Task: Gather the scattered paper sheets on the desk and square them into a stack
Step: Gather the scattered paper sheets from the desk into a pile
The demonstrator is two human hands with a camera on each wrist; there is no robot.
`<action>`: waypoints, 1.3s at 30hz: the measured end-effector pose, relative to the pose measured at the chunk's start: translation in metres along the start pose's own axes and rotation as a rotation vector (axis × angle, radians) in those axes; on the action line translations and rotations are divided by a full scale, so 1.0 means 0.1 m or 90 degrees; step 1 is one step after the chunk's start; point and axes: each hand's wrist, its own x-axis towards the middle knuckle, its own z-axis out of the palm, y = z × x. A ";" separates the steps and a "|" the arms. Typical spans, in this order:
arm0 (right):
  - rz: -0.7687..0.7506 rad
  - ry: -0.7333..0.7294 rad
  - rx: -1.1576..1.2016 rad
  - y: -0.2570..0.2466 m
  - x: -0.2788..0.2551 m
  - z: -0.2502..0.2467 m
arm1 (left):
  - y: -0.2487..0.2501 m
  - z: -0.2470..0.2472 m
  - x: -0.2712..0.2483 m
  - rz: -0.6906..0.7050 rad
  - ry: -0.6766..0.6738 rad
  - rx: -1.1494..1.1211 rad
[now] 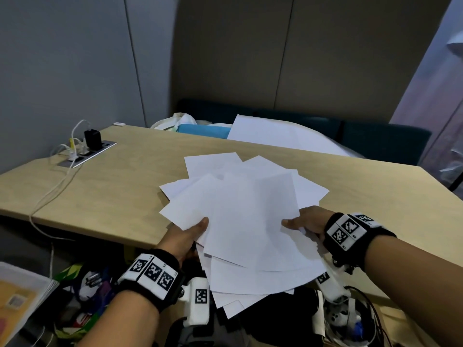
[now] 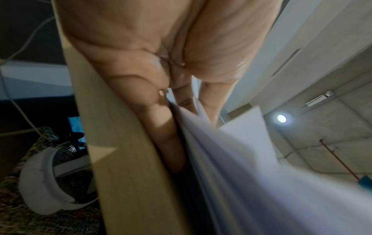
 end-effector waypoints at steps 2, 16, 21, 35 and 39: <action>-0.043 0.018 -0.004 0.02 0.09 -0.03 | 0.02 0.00 0.00 -0.004 0.006 -0.012; -0.144 -0.127 0.071 0.09 0.11 -0.22 | 0.10 0.02 0.03 -0.091 -0.011 -0.007; -0.113 -0.161 0.036 0.04 0.17 -0.10 | 0.05 0.01 0.22 -0.044 0.083 0.124; -0.122 -0.022 -0.214 -0.28 0.22 0.11 | -0.07 0.03 0.26 0.030 0.054 0.129; -0.177 -0.020 -0.410 -0.42 0.23 0.17 | -0.09 0.06 0.25 0.055 -0.009 0.058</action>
